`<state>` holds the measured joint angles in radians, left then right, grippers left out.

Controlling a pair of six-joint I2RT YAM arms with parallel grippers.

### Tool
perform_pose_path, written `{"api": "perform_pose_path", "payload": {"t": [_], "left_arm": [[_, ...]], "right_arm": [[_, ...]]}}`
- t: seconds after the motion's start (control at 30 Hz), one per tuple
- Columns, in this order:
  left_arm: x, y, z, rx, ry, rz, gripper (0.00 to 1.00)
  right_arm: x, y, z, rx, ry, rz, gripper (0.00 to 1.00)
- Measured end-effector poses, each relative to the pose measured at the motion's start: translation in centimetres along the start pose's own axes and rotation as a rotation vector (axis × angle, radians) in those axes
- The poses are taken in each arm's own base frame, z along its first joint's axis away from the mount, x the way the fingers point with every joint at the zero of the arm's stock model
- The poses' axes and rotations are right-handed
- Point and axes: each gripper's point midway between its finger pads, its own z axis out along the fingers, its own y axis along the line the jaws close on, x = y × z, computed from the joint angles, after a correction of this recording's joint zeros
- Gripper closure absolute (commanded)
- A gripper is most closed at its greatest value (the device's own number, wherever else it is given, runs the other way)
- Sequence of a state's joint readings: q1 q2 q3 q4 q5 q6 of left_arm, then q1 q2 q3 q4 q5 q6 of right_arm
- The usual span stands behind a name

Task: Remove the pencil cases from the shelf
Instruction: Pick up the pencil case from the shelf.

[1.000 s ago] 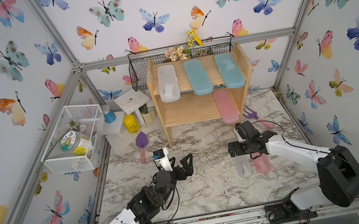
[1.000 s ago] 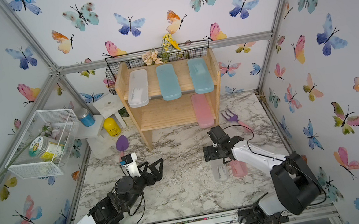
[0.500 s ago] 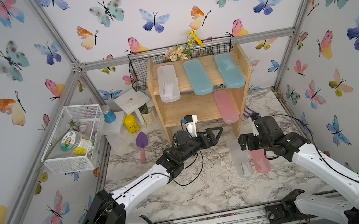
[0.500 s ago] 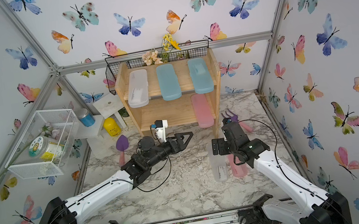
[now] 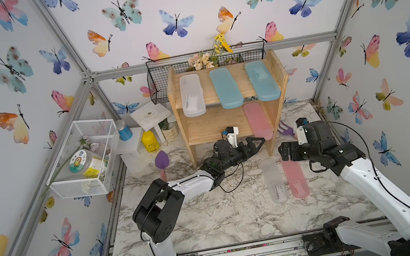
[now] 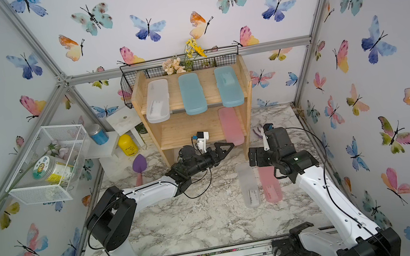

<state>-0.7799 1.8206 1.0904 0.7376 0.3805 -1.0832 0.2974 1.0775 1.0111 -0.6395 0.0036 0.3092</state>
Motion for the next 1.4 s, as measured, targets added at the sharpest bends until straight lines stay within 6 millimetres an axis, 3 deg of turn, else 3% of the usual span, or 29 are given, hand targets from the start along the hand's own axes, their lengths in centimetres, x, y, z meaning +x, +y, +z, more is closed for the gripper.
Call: {"api": "perform_pose_path", "payload": {"t": [0.27, 0.5, 0.77, 0.93, 1.17, 1.3, 1.4], "left_arm": [[-1.7, -0.3, 1.4, 0.016, -0.035, -0.019, 0.10], [-3.7, -1.2, 2.8, 0.047, -0.067, -0.021, 0.33], [-3.2, 0.2, 3.2, 0.021, -0.056, -0.056, 0.69], [-2.9, 0.2, 2.9, 0.035, -0.056, -0.050, 0.74], [-1.9, 0.4, -0.3, 0.006, -0.074, -0.032, 0.78], [-0.8, 0.7, -3.3, -0.053, -0.099, 0.032, 0.73], [0.4, 0.6, -6.2, -0.114, -0.120, 0.113, 0.73]], "right_arm": [[0.0, -0.9, 0.0, 0.017, 0.029, -0.034, 0.01], [-1.4, -1.5, -0.6, 0.034, 0.010, -0.065, 0.01], [-0.9, -1.7, 0.3, 0.040, 0.042, -0.070, 0.01], [-0.9, -1.5, 0.3, 0.028, 0.046, -0.069, 0.01], [-1.6, -0.9, -0.7, 0.001, 0.043, -0.069, 0.01], [-3.9, 1.6, -2.5, -0.119, -0.017, -0.069, 0.01], [-4.5, 4.2, -3.9, -0.267, -0.048, -0.046, 0.01]]}}
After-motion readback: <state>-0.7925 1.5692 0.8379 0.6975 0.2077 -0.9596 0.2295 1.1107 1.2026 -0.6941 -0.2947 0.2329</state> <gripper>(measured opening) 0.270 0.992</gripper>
